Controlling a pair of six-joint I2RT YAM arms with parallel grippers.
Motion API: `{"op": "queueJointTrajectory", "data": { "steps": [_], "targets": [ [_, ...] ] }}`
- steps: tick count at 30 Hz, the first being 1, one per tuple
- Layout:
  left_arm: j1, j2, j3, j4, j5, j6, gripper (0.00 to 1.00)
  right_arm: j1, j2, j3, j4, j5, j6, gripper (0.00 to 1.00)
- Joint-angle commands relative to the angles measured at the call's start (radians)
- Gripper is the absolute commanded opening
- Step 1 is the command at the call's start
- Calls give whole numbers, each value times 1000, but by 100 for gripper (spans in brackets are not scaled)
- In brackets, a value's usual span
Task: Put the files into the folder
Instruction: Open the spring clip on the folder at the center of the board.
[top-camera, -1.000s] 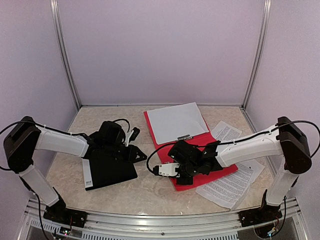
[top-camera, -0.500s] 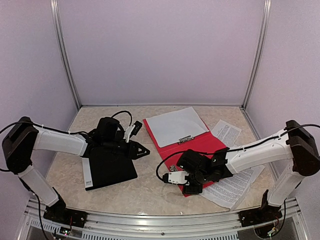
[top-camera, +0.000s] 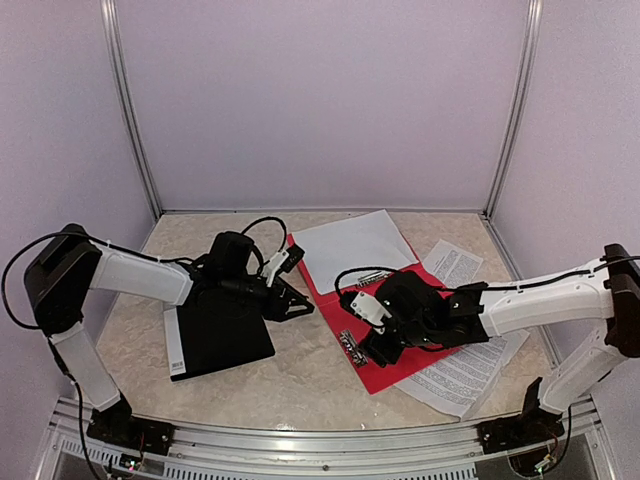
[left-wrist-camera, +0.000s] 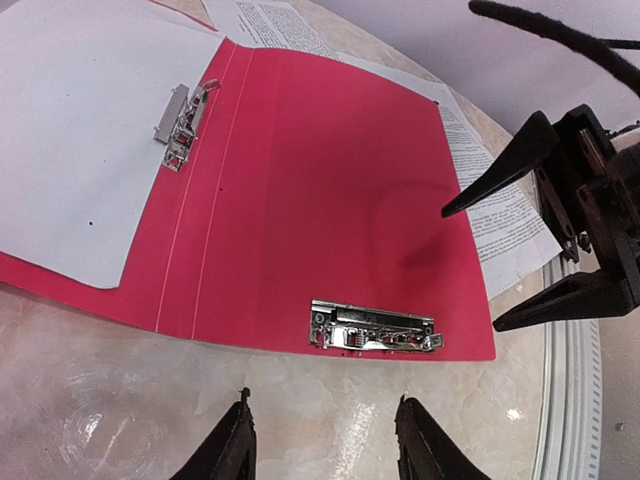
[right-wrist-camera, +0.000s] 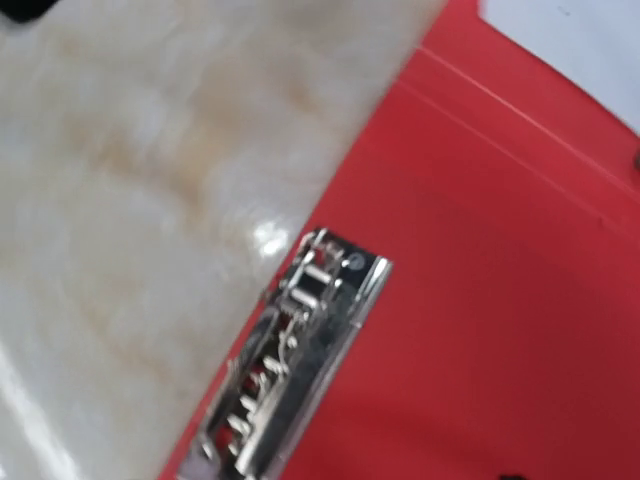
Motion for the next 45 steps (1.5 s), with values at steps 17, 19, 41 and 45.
{"op": "queueJointTrajectory", "data": {
  "steps": [17,19,41,45],
  "targets": [
    [-33,-298,-256,8,-255,-31,46,-66,356,172,34,-101,277,55],
    [-34,-311,-259,-10,-251,-11,46,-65,351,170,10,-114,237,41],
    [-125,-348,-321,-29,-196,214,46,-69,249,149,-57,-361,-190,12],
    [-162,-282,-308,-6,-179,331,44,-77,169,93,7,-418,-167,12]
  ]
}}
